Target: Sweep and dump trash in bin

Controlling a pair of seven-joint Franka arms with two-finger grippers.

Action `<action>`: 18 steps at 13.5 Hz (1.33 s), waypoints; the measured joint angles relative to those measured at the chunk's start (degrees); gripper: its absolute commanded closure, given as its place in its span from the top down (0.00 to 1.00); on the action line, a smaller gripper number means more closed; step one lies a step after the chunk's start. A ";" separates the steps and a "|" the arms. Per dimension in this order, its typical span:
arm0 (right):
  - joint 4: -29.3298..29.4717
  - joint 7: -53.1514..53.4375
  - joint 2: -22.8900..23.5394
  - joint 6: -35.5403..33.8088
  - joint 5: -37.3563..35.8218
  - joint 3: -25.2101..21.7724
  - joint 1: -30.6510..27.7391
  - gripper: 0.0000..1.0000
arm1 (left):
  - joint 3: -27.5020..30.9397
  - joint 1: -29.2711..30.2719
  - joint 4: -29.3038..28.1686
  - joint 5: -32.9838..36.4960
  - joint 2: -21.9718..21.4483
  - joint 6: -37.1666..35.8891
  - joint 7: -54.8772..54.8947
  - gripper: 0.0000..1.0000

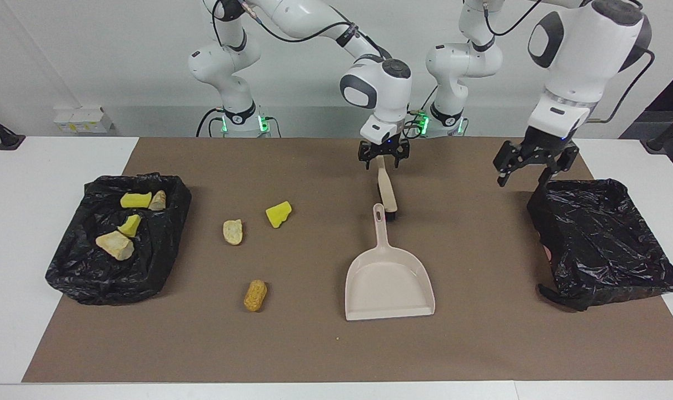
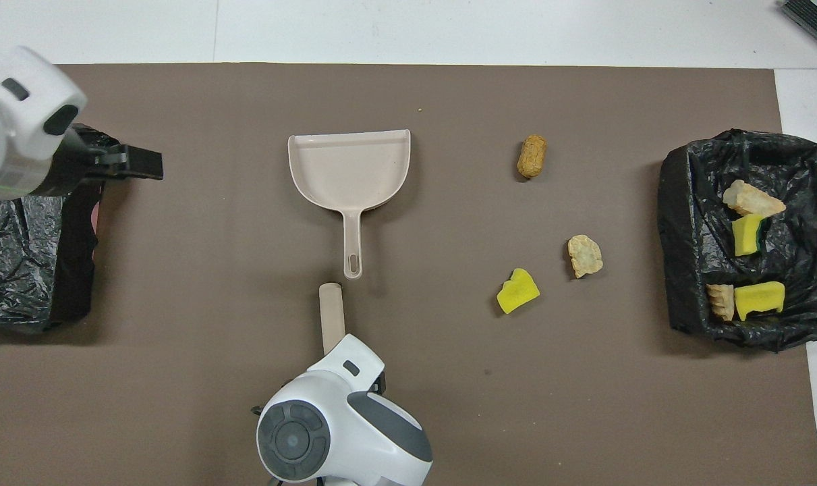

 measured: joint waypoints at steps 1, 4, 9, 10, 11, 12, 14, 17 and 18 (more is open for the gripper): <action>-1.05 0.00 -0.86 0.07 0.56 0.38 0.45 0.96 | -0.15 -1.39 2.02 0.38 2.52 0.62 -1.94 1.00; -3.19 0.00 -2.59 0.08 2.61 1.19 1.93 0.96 | -0.30 -5.00 3.48 0.41 5.59 3.09 -5.31 1.00; -7.26 0.00 -3.64 3.86 3.74 1.33 3.94 0.86 | -0.53 -11.74 2.11 0.41 10.33 8.68 -12.46 1.00; -7.46 0.00 -3.51 4.65 3.77 1.33 4.03 0.84 | -0.58 -13.44 1.59 0.41 11.87 10.56 -13.85 1.00; -7.53 0.00 -3.45 5.02 3.78 1.30 4.02 0.83 | -0.62 -14.88 1.04 0.41 13.12 11.75 -14.51 1.00; -7.54 0.00 -3.44 5.14 3.82 1.27 4.01 0.79 | -0.66 -16.11 0.17 0.41 13.93 12.66 -14.99 1.00; -7.55 0.00 -3.43 5.16 3.86 1.20 3.91 0.63 | -0.67 -18.04 -3.17 0.41 14.45 15.20 -16.47 1.00; -7.60 0.00 -3.35 5.16 3.89 0.94 3.84 0.02 | -0.73 -19.71 -8.92 0.42 14.36 17.60 -18.44 1.00; -7.61 0.00 -3.28 5.16 3.89 0.86 3.84 0.00 | -0.76 -20.14 -10.06 0.42 14.34 18.70 -18.80 1.00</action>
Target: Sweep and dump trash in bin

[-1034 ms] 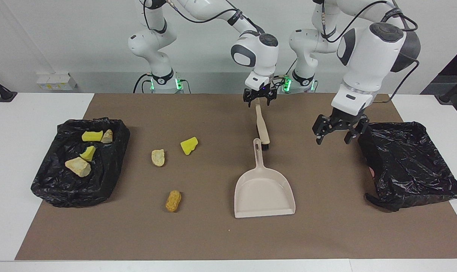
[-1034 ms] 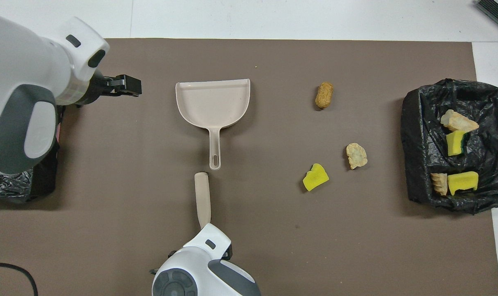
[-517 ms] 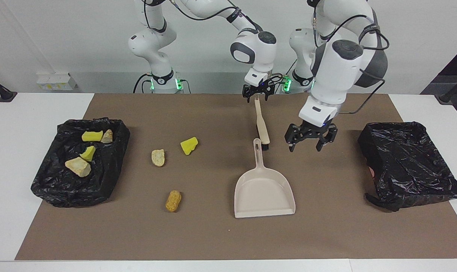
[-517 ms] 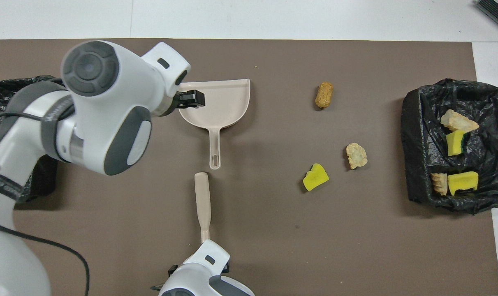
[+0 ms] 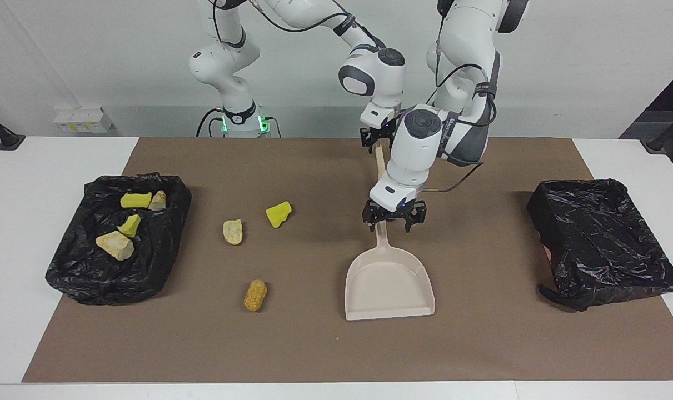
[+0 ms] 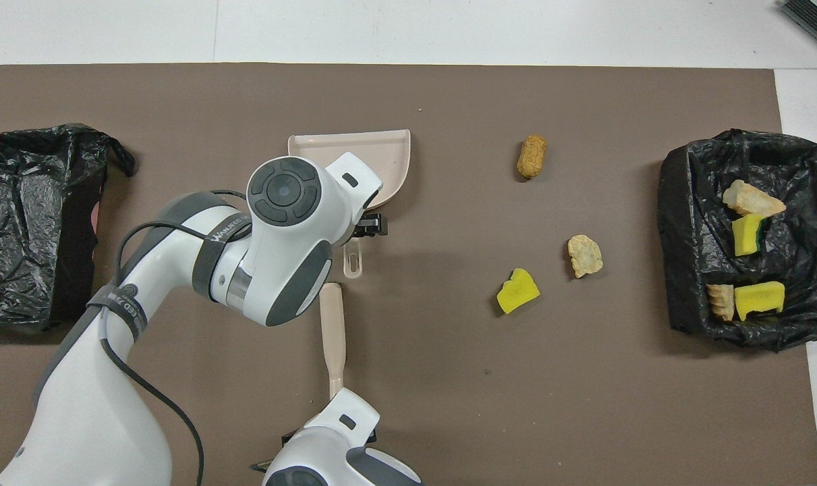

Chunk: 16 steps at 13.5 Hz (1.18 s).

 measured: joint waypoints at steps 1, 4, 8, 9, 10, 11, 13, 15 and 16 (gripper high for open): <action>-0.03 0.01 0.06 0.03 0.00 -0.15 -0.02 0.00 | 0.00 -0.29 -0.77 0.00 -0.04 1.16 -0.44 1.00; 0.00 0.02 0.09 0.06 0.00 -0.38 -0.60 0.00 | 0.28 -0.34 -1.94 0.00 -0.22 2.59 -0.75 1.00; 0.03 1.41 -0.79 -2.75 0.00 -0.41 -1.87 0.00 | 0.47 -0.29 -2.19 0.00 -0.28 3.69 -0.99 1.00; 0.01 2.47 -1.15 -4.05 0.00 -0.40 -1.87 0.00 | 0.48 -0.29 -2.34 0.00 -0.27 4.02 -1.11 1.00; -0.01 3.30 -1.51 -4.85 0.00 -0.37 -1.86 0.00 | 0.48 -0.29 -2.57 0.00 -0.25 4.45 -1.19 1.00; -0.09 3.62 -1.76 -5.29 0.00 -0.37 -1.87 0.00 | 0.48 -0.30 -2.83 0.00 -0.15 4.80 -1.21 1.00; -0.80 3.65 -2.09 -5.38 0.00 -0.37 -1.87 0.00 | 0.52 -0.30 -3.14 0.18 0.40 4.97 -1.21 1.00; -1.69 3.65 -2.18 -4.41 -0.01 -0.36 -2.10 0.00 | 0.58 -0.30 -3.06 0.30 0.53 5.17 -1.21 0.67; -1.96 3.65 -2.18 -3.61 0.00 -0.36 -2.36 0.05 | 0.59 -0.30 -3.02 0.32 0.53 5.16 -1.21 0.57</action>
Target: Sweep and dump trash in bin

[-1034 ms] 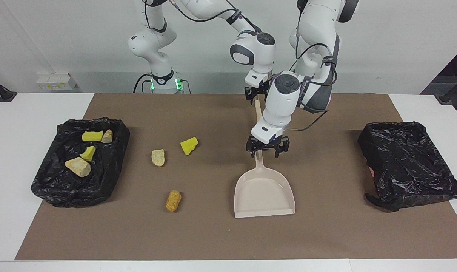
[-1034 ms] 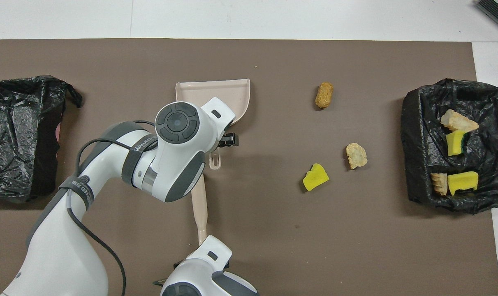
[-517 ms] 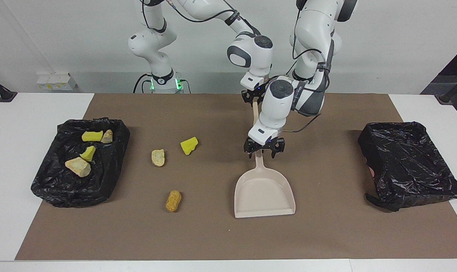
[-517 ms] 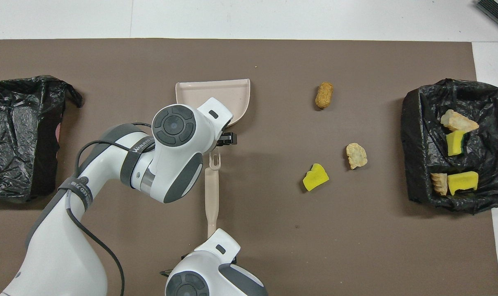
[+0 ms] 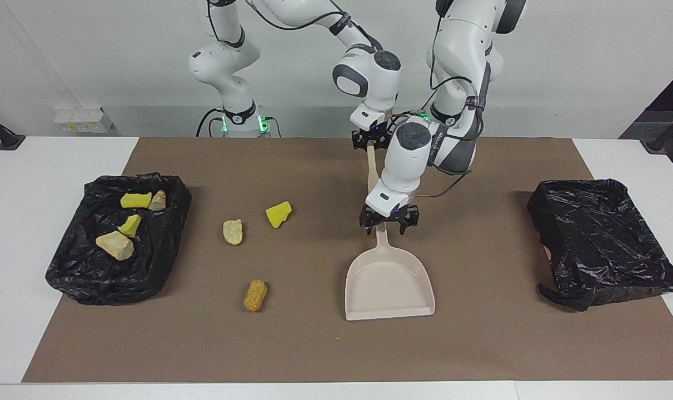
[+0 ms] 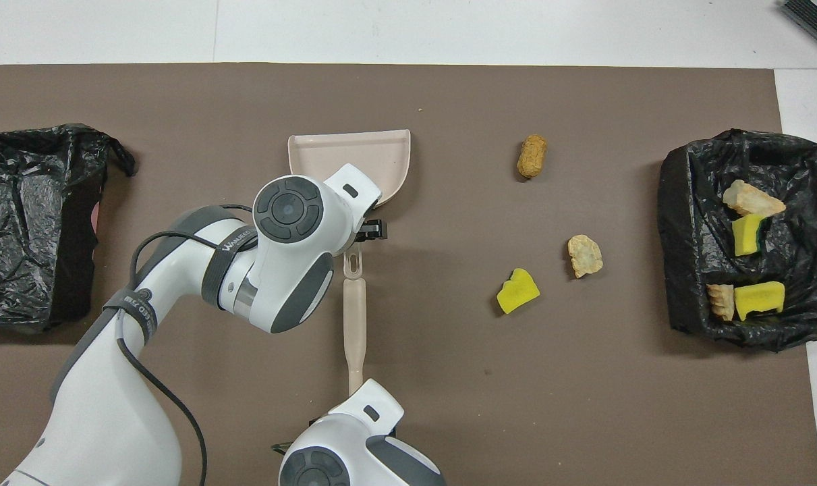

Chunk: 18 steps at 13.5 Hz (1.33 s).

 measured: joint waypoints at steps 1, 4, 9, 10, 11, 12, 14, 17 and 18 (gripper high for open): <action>-0.17 -0.01 0.00 0.64 0.00 0.00 -0.20 0.16 | 0.04 0.01 0.03 0.02 0.00 -0.01 0.00 0.43; -0.27 -0.35 0.00 0.88 0.00 0.04 -0.36 0.34 | 0.13 0.06 0.17 0.04 0.00 -0.58 0.00 0.00; -0.29 -0.39 0.00 0.97 0.00 0.07 -0.43 0.42 | 1.05 0.76 2.19 0.55 -0.28 -1.38 8.92 0.00; -0.29 -0.39 0.00 0.98 0.00 0.07 -0.53 0.43 | 1.19 1.58 2.62 0.58 -0.63 -1.52 14.26 0.00; -0.29 -0.39 0.00 0.98 0.00 0.06 -0.65 0.43 | 1.29 2.67 2.94 0.63 -1.06 -1.65 19.63 0.00; -0.28 -0.38 0.00 1.14 0.00 0.05 -0.73 0.43 | 1.34 3.97 3.04 0.68 -1.70 -1.75 25.65 0.00; -0.29 -0.38 0.02 2.42 0.00 0.04 -0.87 0.39 | 1.42 6.37 3.07 0.75 -3.10 -2.60 36.88 0.00; -0.29 -0.38 0.11 3.44 0.01 0.04 -1.32 0.00 | 1.50 10.50 3.09 0.85 -5.70 -7.40 55.23 0.00; -0.30 -0.35 0.15 3.52 0.01 0.03 -1.37 0.00 | 1.54 11.89 3.09 0.88 -6.48 -9.09 61.38 0.00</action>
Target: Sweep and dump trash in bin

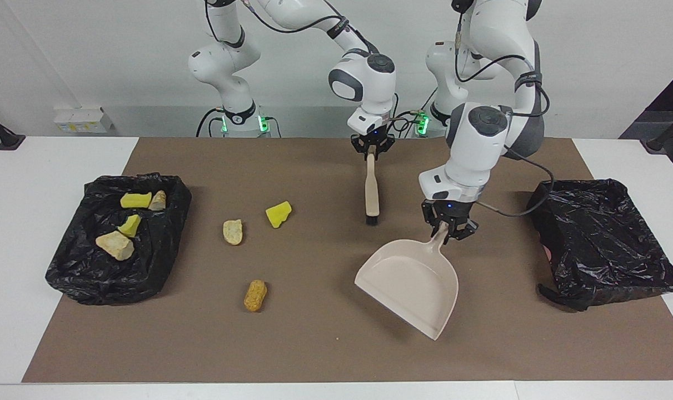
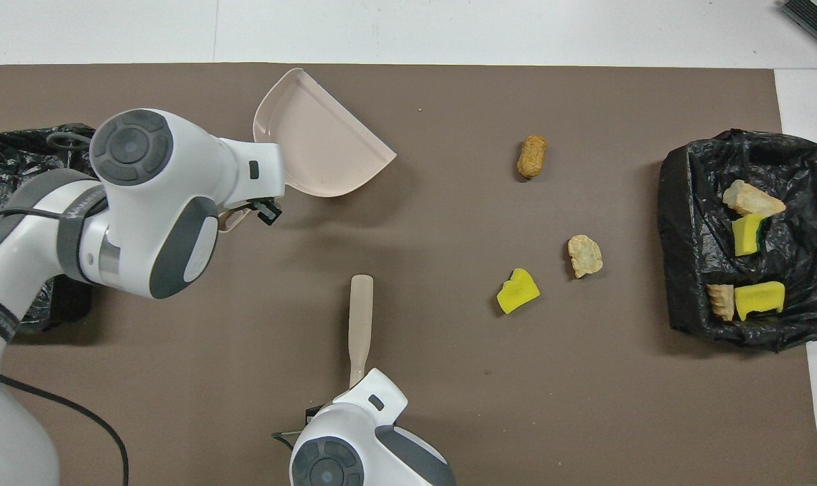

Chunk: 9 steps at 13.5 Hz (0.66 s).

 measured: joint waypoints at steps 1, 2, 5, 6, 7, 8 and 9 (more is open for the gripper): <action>0.01 0.01 0.01 0.03 0.00 0.00 0.00 0.00 | 0.03 1.48 -0.02 0.04 -0.67 -1.67 6.83 0.00; 0.04 0.02 0.01 0.03 0.00 0.01 0.01 0.00 | 0.07 2.72 -0.07 0.04 -1.14 -2.90 13.07 0.00; 0.19 0.44 -0.04 0.05 0.00 -0.04 -0.03 0.00 | 0.09 5.79 -0.48 0.05 -1.42 -4.81 26.27 0.00; 0.26 0.52 -0.24 0.05 0.00 -0.11 -0.22 0.00 | 0.11 6.58 -1.05 0.07 -1.49 -4.99 29.10 0.00; 0.25 0.60 -0.74 -0.07 0.00 -0.12 -0.87 0.00 | 0.10 7.29 -1.77 0.09 -1.64 -4.99 31.31 0.00; 0.26 0.61 -1.65 -1.10 0.00 -0.14 -1.97 0.00 | 0.12 8.01 -2.66 0.11 -1.93 -4.98 32.98 0.00; 0.25 0.61 -2.94 -3.25 -0.01 -0.16 -3.30 0.00 | 0.12 8.64 -3.61 0.12 -2.40 -4.98 34.10 0.00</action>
